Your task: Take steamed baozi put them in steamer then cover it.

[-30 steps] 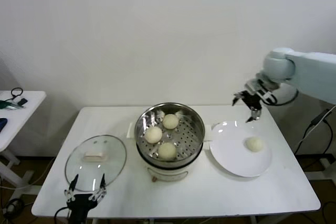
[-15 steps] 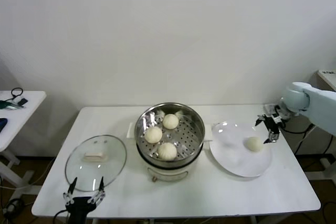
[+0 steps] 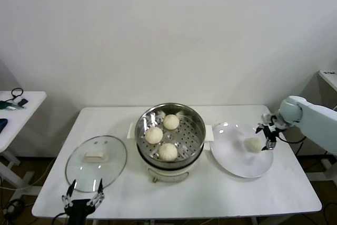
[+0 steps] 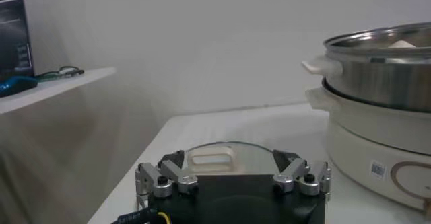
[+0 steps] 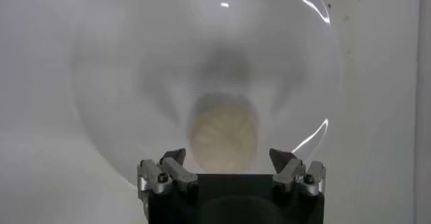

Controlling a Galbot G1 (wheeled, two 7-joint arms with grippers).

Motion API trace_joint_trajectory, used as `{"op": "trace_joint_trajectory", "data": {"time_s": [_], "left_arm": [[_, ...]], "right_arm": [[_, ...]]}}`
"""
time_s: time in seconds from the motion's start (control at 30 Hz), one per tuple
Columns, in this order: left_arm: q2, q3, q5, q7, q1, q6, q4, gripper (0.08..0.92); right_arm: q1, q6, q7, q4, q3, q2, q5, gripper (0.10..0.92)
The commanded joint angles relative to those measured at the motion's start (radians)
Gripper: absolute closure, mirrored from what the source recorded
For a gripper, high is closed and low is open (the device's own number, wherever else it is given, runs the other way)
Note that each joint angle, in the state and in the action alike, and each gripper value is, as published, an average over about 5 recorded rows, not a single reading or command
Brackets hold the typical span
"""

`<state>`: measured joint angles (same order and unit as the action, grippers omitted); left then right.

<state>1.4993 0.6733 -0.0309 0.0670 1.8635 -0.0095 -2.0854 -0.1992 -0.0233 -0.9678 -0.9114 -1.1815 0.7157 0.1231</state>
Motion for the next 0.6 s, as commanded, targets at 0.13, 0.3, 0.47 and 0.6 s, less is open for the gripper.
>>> {"op": "trace_joint_trajectory", "data": {"time_s": [0.13,0.3,0.47,0.6], "left_arm": [[0.0,0.003,0.0,0.001,0.003,-0.001,-0.002,0.177],[0.0,0.004,0.0,0.003,0.004,-0.002,-0.005,0.177],[0.001,0.0,0.003,0.003,0.007,-0.004,-0.007,0.177],[0.002,-0.001,0.003,0.004,0.01,-0.005,-0.011,0.177]], "right_arm": [[0.077,-0.003,0.003,0.085,0.084,0.064,-0.029,0.235],[0.07,-0.011,-0.014,0.079,0.083,0.069,-0.018,0.321],[-0.013,-0.032,-0.028,0.028,0.013,0.044,0.035,0.359],[-0.196,-0.073,-0.028,-0.067,-0.151,0.01,0.157,0.376]]}}
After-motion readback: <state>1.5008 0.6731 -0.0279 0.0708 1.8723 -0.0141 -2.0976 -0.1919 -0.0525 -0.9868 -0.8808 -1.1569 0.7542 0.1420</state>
